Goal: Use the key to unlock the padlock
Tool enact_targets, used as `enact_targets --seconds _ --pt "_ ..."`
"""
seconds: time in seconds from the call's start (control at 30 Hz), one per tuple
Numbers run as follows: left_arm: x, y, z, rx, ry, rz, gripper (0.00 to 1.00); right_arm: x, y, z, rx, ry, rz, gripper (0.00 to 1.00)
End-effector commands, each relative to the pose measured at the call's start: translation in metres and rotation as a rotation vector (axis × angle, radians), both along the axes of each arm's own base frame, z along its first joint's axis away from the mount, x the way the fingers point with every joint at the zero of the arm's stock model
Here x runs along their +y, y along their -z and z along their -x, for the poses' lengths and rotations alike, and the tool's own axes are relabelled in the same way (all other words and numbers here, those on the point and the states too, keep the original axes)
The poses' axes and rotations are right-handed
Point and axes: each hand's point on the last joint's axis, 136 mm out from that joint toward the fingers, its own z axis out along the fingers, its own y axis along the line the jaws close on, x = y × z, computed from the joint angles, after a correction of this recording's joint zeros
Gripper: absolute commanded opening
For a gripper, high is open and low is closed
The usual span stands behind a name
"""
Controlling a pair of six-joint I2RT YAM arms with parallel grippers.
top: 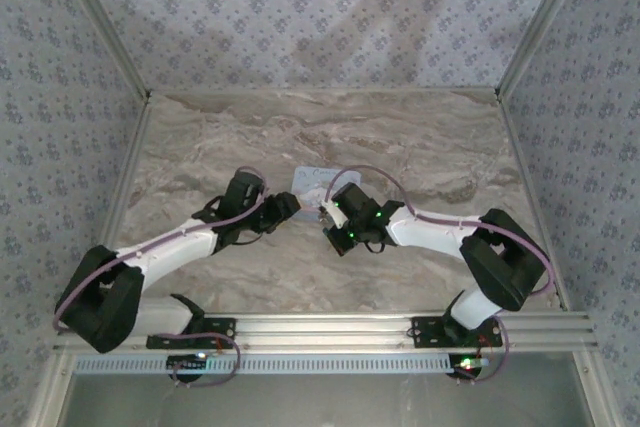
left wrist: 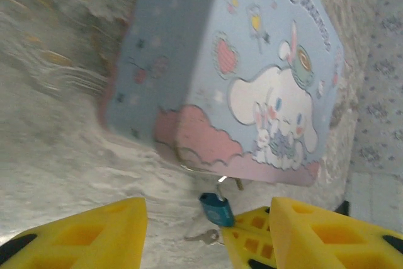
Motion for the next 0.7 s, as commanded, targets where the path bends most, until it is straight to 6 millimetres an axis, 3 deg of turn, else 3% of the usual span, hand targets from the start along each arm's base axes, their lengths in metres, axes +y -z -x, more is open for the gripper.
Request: enact_targets --seconds 0.0,0.2,0.6,0.67 --pt "0.020 0.000 -0.006 -0.021 -0.016 -0.104 0.55 0.001 -0.011 -0.007 -0.051 -0.045 0.038 0.00" --pt "0.025 -0.006 -0.029 -0.050 -0.008 -0.148 0.56 0.002 -0.014 -0.010 -0.073 -0.088 0.069 0.00" --pt "0.007 -0.011 -0.060 -0.073 0.037 -0.161 0.56 0.001 -0.004 -0.009 -0.057 -0.102 0.106 0.00" --pt "0.006 -0.010 -0.061 -0.072 0.037 -0.161 0.56 0.001 -0.004 -0.009 -0.047 -0.083 0.097 0.17"
